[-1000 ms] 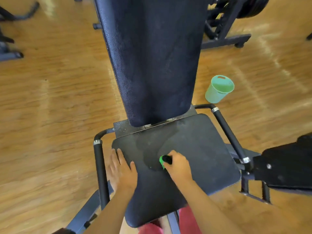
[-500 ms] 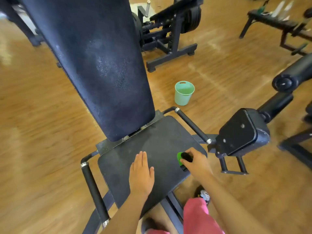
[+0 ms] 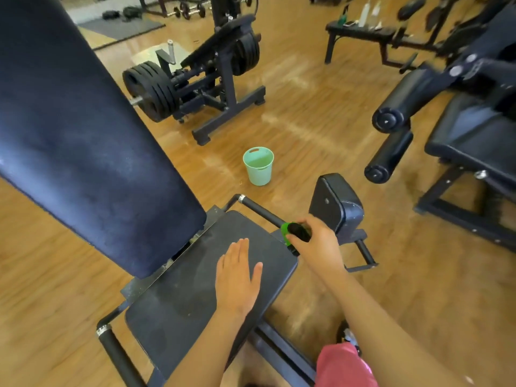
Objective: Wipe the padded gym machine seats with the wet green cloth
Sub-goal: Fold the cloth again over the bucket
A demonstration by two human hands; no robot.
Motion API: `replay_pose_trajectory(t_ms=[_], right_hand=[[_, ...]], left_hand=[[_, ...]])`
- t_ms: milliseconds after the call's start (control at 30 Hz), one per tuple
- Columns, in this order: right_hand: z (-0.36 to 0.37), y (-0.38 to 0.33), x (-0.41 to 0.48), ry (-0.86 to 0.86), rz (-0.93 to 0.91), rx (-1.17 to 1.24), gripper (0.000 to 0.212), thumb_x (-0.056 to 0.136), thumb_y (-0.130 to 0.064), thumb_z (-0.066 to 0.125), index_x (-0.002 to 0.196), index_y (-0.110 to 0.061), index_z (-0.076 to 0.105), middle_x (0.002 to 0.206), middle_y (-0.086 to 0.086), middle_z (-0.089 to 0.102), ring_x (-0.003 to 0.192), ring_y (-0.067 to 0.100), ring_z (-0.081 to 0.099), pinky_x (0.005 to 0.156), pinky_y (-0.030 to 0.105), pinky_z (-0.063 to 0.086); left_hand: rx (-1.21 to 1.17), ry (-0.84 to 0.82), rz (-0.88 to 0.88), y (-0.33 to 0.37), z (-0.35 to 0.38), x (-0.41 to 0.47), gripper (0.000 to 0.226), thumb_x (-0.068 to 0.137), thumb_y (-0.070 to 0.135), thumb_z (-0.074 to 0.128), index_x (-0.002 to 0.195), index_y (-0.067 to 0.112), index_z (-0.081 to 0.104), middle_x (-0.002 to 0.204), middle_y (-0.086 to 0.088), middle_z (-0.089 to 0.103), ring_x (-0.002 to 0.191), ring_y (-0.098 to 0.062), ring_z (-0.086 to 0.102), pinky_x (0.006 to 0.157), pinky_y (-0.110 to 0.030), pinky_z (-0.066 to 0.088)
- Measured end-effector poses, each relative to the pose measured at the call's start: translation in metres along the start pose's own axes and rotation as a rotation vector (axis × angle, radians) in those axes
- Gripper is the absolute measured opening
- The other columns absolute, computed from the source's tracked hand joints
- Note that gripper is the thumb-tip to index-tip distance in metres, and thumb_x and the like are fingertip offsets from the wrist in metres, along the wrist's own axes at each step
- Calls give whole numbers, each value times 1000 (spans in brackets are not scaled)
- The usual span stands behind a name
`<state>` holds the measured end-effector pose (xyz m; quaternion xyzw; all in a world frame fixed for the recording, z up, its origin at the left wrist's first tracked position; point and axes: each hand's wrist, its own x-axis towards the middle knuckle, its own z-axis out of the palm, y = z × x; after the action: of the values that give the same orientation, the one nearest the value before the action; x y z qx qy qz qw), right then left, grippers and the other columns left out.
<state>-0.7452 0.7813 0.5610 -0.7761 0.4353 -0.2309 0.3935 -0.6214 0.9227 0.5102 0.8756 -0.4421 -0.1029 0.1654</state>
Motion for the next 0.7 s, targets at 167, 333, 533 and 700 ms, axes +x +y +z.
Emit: replay_pose_trajectory(t_ms=[167, 333, 533, 700], right_hand=[[-52, 17, 25, 70, -43, 52, 24, 84, -23, 74, 104, -21, 63, 98, -8, 63, 90, 6, 58, 73, 15, 49], [-113, 41, 63, 114, -62, 81, 24, 83, -23, 74, 105, -22, 64, 101, -10, 64, 93, 5, 57, 73, 5, 38], [-199, 90, 114, 139, -84, 122, 22, 82, -22, 76, 98, -29, 63, 92, -17, 63, 88, 3, 59, 70, 5, 41], [-265, 125, 138, 154, -57, 90, 23, 82, -22, 75, 97, -31, 60, 88, -23, 59, 83, -3, 57, 67, 2, 40]], left_hand=[[-3, 76, 142, 62, -13, 40, 56, 100, 41, 41, 150, 16, 29, 153, -1, 36, 142, -18, 29, 116, -37, 25], [-12, 138, 230, 140, -18, 85, 57, 101, 41, 39, 152, 17, 26, 159, 1, 24, 147, -15, 18, 118, -34, 14], [-24, 166, 236, 235, 6, 132, 56, 101, 40, 40, 151, 16, 28, 158, 2, 25, 146, -17, 21, 117, -32, 17], [87, 214, 223, 306, 28, 157, 54, 96, 41, 35, 136, 8, 50, 140, -9, 53, 127, -26, 51, 103, -41, 42]])
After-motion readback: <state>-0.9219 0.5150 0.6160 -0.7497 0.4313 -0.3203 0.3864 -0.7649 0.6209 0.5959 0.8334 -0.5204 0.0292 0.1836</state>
